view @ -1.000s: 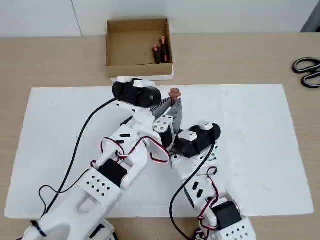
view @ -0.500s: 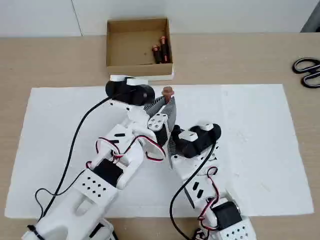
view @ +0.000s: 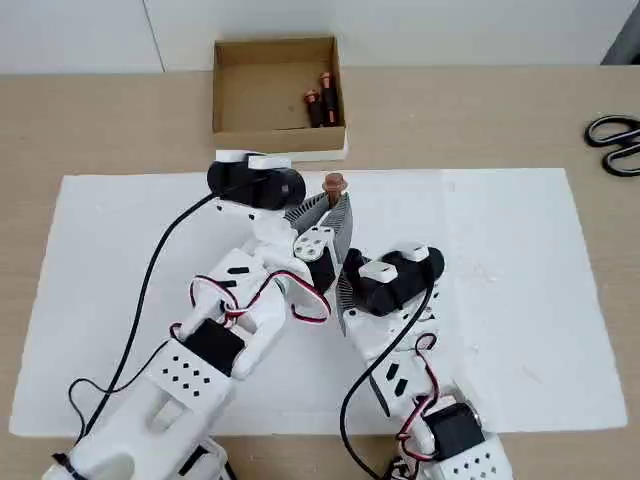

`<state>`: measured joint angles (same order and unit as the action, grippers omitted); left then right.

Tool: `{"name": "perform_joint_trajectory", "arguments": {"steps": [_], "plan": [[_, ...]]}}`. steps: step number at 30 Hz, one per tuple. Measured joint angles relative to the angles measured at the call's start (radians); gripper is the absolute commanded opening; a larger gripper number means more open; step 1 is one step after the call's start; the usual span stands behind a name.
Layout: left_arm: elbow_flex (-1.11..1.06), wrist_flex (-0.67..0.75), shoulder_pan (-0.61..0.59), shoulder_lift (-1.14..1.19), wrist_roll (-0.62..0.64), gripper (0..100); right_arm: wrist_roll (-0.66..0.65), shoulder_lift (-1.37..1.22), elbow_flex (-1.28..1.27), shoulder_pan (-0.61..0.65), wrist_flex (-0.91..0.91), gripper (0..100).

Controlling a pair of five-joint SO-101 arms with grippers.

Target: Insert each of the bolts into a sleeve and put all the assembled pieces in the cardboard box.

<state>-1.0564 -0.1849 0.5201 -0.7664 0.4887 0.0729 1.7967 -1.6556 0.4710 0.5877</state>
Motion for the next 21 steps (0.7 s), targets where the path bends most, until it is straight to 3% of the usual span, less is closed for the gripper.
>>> {"name": "perform_joint_trajectory", "arguments": {"steps": [21], "plan": [[0.02,0.0,-0.023,0.0,0.006,1,0.002,0.002,0.0,0.002,0.0,0.4]]}}
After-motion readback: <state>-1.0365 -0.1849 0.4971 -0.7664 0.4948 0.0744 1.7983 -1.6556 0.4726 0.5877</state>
